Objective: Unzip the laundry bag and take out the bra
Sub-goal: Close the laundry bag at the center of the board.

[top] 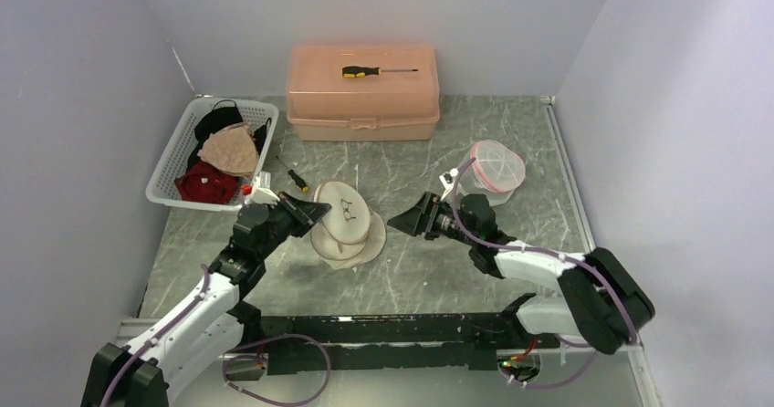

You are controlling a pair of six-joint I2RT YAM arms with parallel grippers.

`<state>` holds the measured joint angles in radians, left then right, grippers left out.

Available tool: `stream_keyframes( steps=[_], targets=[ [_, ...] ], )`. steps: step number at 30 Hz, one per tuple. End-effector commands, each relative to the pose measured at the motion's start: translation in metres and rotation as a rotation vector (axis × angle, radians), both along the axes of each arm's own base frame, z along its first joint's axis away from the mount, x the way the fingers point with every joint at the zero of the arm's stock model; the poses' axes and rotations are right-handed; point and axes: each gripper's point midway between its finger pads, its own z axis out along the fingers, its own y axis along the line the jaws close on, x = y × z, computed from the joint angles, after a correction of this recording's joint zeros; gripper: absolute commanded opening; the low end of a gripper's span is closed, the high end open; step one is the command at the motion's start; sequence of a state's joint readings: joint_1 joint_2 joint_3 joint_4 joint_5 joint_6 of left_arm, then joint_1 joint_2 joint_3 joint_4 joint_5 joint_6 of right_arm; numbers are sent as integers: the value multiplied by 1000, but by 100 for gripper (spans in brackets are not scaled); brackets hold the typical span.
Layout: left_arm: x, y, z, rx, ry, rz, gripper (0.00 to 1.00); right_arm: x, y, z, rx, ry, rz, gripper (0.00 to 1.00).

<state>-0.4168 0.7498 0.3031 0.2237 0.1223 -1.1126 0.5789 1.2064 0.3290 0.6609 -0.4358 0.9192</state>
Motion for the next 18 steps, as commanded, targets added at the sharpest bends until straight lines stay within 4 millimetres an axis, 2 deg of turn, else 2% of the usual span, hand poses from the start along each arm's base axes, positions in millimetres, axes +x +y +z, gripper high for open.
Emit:
stream_keyframes(
  steps=[1,11,18],
  targets=[
    [0,-9,12,-32,-73,-73,3,12,22,22,70,-40,52,72],
    [-1,-6,-13,32,-35,-84,3,29,61,-7,90,94,110,69],
    [-3,4,-26,97,-3,-48,3,35,63,-43,-5,173,59,71]
  ],
)
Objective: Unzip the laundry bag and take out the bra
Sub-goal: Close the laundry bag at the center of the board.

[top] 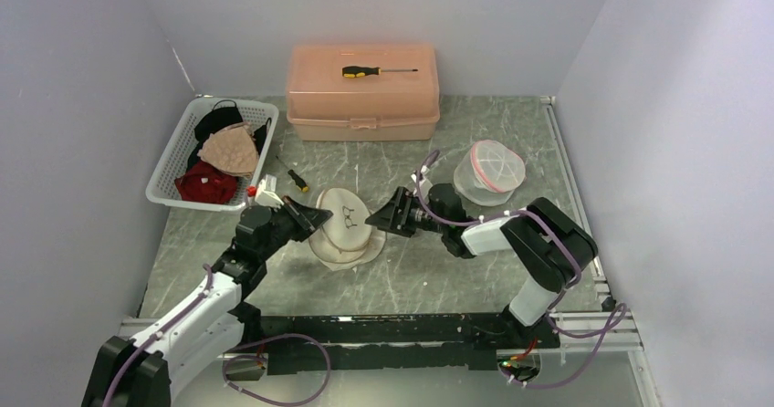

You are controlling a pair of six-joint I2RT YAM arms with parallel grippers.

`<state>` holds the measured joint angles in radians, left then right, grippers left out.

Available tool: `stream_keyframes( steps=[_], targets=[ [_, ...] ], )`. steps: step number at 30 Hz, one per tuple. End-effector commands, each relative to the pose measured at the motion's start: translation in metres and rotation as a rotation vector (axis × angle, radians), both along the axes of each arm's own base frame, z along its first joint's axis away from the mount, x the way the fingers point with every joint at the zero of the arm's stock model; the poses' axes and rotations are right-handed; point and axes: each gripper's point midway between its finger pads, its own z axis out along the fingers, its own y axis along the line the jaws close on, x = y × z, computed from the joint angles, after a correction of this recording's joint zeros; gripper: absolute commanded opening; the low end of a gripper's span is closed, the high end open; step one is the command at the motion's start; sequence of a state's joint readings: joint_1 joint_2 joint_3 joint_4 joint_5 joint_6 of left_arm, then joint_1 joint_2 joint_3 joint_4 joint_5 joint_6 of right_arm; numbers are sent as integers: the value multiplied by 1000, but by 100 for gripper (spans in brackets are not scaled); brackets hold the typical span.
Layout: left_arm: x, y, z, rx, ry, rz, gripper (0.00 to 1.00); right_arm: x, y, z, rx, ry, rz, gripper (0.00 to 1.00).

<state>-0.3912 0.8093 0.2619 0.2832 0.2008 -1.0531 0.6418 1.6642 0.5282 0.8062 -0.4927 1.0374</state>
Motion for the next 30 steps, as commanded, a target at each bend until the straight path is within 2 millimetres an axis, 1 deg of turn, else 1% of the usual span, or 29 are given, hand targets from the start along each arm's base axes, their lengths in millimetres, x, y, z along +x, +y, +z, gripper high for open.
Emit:
stream_keyframes(
  steps=[1,5,10,18,21,23,27,29,30],
  targets=[
    [0,8,-6,58,-12,20,3,13,7,0,-22,-22,-28,70],
    [-2,9,-14,63,5,21,3,14,14,-12,-38,6,-16,69],
    [-2,7,-18,59,14,12,3,10,24,-12,-10,12,16,62],
    [-2,6,-21,57,18,5,3,7,29,-24,-35,43,36,48],
    [-4,6,-24,56,24,3,3,5,30,-24,-37,47,41,38],
    [-4,7,-25,57,26,5,3,4,30,-25,-42,47,40,30],
    [-7,8,-28,73,39,5,3,4,24,-25,-71,30,26,9],
    [-8,13,-30,97,56,17,3,4,19,-24,-104,9,22,0],
    [-9,15,-30,112,65,24,6,3,17,-23,-125,-3,23,0]
  ],
)
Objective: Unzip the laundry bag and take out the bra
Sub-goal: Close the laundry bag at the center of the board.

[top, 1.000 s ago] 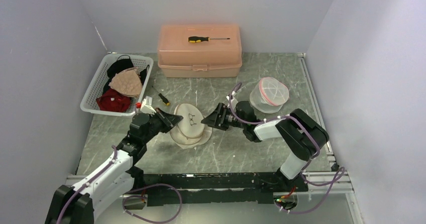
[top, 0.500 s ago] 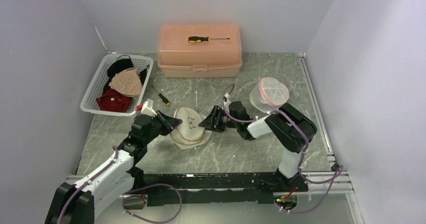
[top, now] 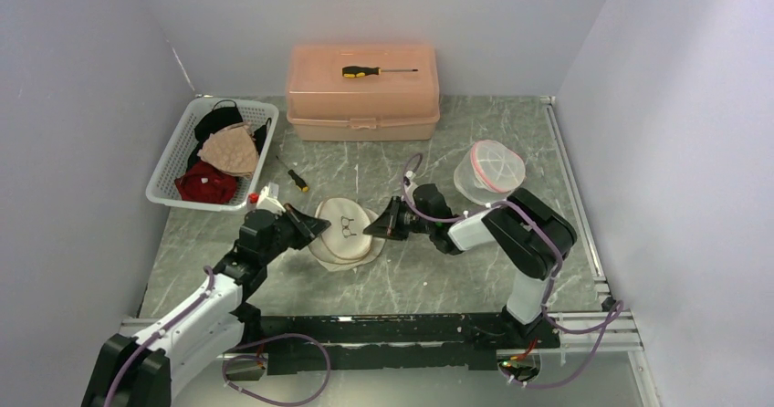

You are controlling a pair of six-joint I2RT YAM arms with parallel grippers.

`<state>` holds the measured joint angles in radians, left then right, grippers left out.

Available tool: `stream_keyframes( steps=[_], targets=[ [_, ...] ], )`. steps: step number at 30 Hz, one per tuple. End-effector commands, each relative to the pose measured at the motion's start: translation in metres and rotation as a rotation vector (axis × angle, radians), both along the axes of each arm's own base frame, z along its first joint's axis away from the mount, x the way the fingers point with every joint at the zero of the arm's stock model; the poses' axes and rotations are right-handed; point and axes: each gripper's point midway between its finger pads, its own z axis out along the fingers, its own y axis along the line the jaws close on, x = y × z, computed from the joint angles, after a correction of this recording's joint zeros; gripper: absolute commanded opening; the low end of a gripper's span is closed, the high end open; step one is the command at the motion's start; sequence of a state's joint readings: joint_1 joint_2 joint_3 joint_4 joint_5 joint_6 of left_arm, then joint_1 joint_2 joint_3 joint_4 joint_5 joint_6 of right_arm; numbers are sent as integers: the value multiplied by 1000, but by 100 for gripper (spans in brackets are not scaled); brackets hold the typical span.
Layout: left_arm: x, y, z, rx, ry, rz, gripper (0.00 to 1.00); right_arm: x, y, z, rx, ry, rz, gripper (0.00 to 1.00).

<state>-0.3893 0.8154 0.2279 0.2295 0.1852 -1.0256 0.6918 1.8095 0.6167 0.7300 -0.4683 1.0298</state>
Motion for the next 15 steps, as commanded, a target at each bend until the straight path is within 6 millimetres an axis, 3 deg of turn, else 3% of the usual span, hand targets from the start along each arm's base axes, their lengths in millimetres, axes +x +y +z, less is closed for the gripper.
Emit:
stream_keyframes(
  steps=[1,5,10,15],
  targets=[
    [-2,11,-1,71,7,21,11,5,-6,19,-53,-105,-1,0],
    [-6,23,-5,167,72,47,43,3,-25,15,-172,-149,-9,0],
    [-13,39,-10,257,133,84,60,-1,-49,13,-275,-193,-28,0],
    [-8,33,-3,237,84,59,73,-3,-62,11,-297,-189,-35,0]
  ],
)
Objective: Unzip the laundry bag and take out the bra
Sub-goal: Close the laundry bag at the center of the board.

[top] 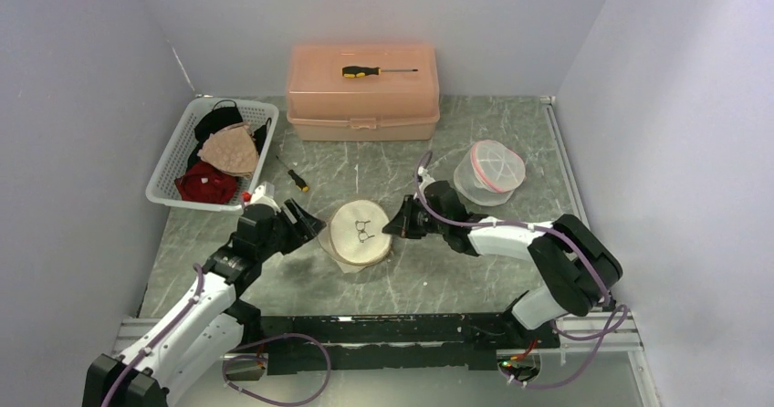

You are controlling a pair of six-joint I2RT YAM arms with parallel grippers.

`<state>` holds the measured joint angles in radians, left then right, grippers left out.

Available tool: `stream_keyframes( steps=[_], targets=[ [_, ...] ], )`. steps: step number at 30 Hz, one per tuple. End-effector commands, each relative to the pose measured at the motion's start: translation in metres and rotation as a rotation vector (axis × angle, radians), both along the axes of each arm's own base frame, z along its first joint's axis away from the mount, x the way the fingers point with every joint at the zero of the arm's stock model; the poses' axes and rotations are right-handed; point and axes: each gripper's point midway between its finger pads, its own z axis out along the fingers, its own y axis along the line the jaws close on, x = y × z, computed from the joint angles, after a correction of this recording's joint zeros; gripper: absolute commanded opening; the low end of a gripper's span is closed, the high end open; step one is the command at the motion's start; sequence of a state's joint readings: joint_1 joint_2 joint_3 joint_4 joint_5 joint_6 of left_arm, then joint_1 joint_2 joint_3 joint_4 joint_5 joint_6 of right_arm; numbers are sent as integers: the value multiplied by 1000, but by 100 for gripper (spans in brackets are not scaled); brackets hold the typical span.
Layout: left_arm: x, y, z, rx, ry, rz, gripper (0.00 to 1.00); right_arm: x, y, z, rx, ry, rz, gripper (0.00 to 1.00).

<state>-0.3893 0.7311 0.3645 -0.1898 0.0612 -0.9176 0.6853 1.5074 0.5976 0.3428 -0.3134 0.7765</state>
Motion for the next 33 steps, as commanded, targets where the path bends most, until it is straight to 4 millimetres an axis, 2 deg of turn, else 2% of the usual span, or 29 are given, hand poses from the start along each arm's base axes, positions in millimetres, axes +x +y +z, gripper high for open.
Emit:
stream_keyframes(
  steps=[1,7,10,13,16,19,21,25,27,29,33],
  targets=[
    [6,-1,6,25,-29,-26,74,-1,-20,-11,-79,-17,-10,0],
    [20,-18,5,20,-8,-92,76,-4,-17,-4,-72,-7,20,0],
    [25,-28,7,-18,-6,-117,75,-3,-17,8,-63,-24,28,0],
    [28,-32,17,-43,-38,-128,74,-1,-18,34,-58,-80,35,0],
    [33,-38,40,-87,-128,-147,74,0,-23,67,-64,-156,49,0],
    [34,-43,54,-108,-163,-171,74,-3,-31,85,-91,-187,57,0],
    [35,-44,54,-107,-159,-176,74,-2,-34,80,-121,-183,54,0],
    [33,-43,43,-109,-129,-163,74,-4,-40,45,-142,-102,53,0],
    [30,-41,36,-106,-111,-156,74,-6,-38,35,-134,-83,59,0],
    [28,-38,33,-98,-107,-148,74,-7,-36,32,-118,-72,66,0],
    [24,-33,29,-81,-100,-134,74,-3,-23,45,-45,-95,78,0]
  ],
)
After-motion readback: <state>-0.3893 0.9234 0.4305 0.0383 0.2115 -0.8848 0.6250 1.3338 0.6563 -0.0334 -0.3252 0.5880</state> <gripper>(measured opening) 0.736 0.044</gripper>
